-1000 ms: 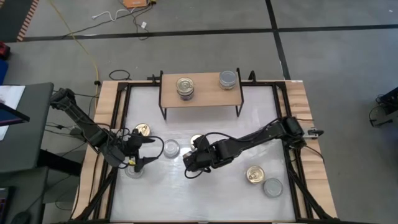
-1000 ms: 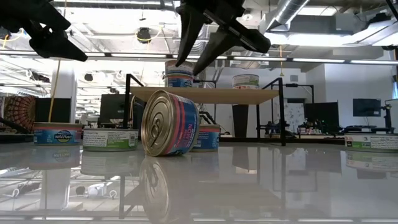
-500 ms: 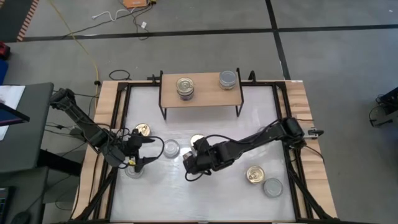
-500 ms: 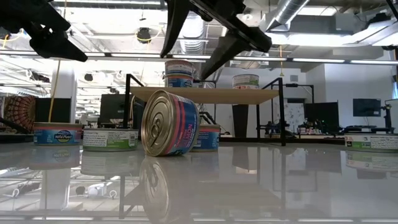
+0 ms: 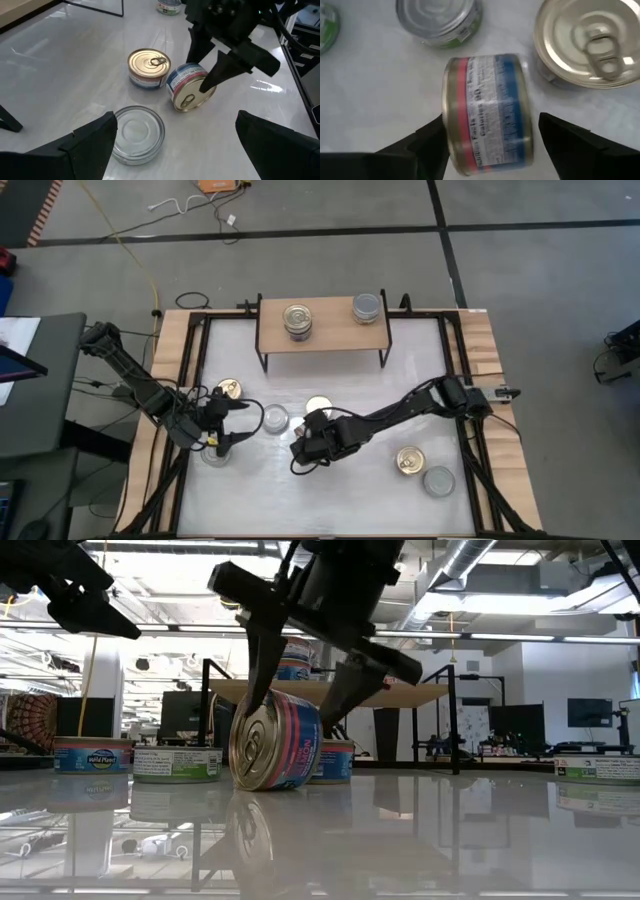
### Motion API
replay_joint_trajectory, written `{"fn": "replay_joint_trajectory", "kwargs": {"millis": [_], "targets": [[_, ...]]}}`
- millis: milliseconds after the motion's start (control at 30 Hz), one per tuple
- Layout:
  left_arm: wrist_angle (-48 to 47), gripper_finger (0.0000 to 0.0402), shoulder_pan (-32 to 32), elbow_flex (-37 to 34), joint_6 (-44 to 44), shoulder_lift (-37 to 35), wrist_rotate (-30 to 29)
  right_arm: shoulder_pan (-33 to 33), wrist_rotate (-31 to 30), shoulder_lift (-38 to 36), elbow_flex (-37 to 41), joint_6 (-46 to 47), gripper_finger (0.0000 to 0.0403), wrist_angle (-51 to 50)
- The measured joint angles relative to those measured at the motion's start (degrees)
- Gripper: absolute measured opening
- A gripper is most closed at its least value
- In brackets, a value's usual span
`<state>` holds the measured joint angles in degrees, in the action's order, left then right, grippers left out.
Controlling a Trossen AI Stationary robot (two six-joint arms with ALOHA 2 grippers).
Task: Stack canned seafood by type on shelf
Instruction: Put the blue pink tuna can on the shelf
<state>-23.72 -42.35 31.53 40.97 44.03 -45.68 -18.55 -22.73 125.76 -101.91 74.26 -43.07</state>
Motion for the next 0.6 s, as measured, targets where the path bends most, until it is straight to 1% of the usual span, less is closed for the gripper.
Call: {"fn": "replay_joint_trajectory", "kwargs": {"millis": [100, 200, 233, 433, 600], "targets": [[-0.2, 0.0391, 0.0, 0.0, 0.0, 0.0, 0.0, -0.1, 0.1, 0.2, 0.0, -0.6, 0.0281, 1.9], [-1.0, 0.0391, 0.0, 0.0, 0.0, 0.0, 0.0, -0.1, 0.1, 0.2, 0.0, -0.6, 0.0228, 2.9], [-1.2, 0.0391, 0.0, 0.0, 0.0, 0.0, 0.0, -0.1, 0.1, 0.0, 0.0, -0.2, 0.0216, 3.0], [-1.4, 0.0391, 0.0, 0.0, 0.0, 0.0, 0.0, -1.2, 0.4, -0.8, 0.0, 4.4, 0.0216, 3.9], [-1.4, 0.0391, 0.0, 0.0, 0.0, 0.0, 0.0, -3.2, 0.5, -1.0, 1.3, 7.5, 0.0216, 10.4]]}}
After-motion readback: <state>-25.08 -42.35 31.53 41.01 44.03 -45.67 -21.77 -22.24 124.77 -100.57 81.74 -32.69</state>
